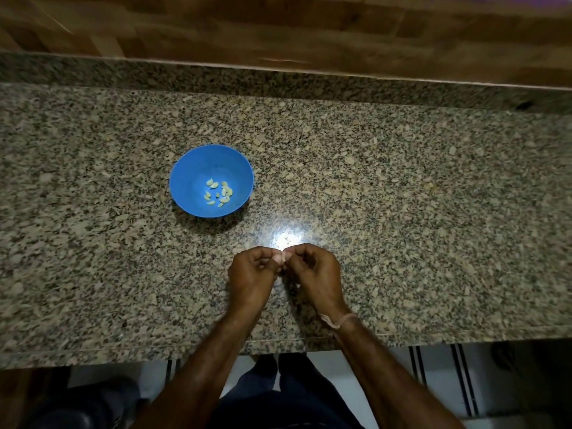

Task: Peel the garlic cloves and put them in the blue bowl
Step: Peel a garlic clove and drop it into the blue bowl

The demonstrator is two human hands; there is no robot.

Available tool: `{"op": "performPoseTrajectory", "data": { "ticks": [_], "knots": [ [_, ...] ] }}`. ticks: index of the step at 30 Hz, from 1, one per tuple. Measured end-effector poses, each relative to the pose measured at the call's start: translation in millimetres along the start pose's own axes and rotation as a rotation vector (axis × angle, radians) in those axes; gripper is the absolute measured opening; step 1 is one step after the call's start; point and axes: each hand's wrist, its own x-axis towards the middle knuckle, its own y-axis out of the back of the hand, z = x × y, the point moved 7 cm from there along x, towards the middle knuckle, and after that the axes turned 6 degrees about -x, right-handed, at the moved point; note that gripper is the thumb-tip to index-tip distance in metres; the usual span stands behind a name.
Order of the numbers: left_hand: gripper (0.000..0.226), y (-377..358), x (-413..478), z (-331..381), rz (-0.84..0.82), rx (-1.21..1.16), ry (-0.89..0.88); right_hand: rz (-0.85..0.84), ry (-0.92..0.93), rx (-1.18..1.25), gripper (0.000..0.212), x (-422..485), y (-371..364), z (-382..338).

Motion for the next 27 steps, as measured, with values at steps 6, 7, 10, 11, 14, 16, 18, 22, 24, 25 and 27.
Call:
{"op": "performPoseTrajectory", "data": {
  "ticks": [6, 7, 10, 11, 14, 16, 18, 22, 24, 25, 27],
  "knots": [
    [0.005, 0.7, 3.9, 3.9, -0.007, 0.014, -0.008, 0.004, -0.015, 0.064, 0.008, 2.8, 2.1, -2.2],
    [0.007, 1.1, 5.7, 8.8, 0.003, 0.083, -0.058, 0.019, -0.02, 0.05, 0.008, 4.4, 4.2, -0.2],
    [0.007, 1.0, 10.3, 23.0, 0.041, 0.248, -0.207, 0.047, -0.006, -0.027, 0.011, 3.9, 12.0, 3.7],
    [0.008, 0.4, 11.7, 26.3, 0.051, 0.289, -0.239, 0.053, 0.0, -0.06, 0.011, 2.3, 15.6, 5.1],
    [0.015, -3.2, 13.8, 32.9, 0.064, 0.379, -0.301, 0.041, -0.015, -0.139, 0.008, -3.7, 24.3, 13.5],
    [0.019, -3.9, 12.0, 33.9, 0.064, 0.39, -0.319, 0.022, -0.027, -0.178, 0.008, -9.3, 27.1, 19.9],
    [0.026, -2.9, 3.6, 33.5, 0.064, 0.421, -0.356, 0.012, -0.015, -0.234, 0.007, -14.8, 29.5, 23.2],
    [0.025, 9.2, -26.0, 17.1, 0.076, 0.499, -0.408, 0.011, 0.089, -0.446, 0.009, -15.6, 29.9, 15.8],
    [0.028, 14.5, -36.2, -1.1, 0.067, 0.546, -0.38, 0.0, 0.181, -0.605, 0.009, -16.4, 24.7, 8.8],
    [0.029, 15.7, -39.6, -9.7, 0.055, 0.561, -0.372, -0.016, 0.226, -0.677, 0.009, -18.1, 20.4, 6.4],
    [0.029, 13.8, -43.2, -19.3, 0.029, 0.592, -0.383, -0.037, 0.305, -0.771, 0.01, -21.1, 13.9, 3.1]
  ]
}}
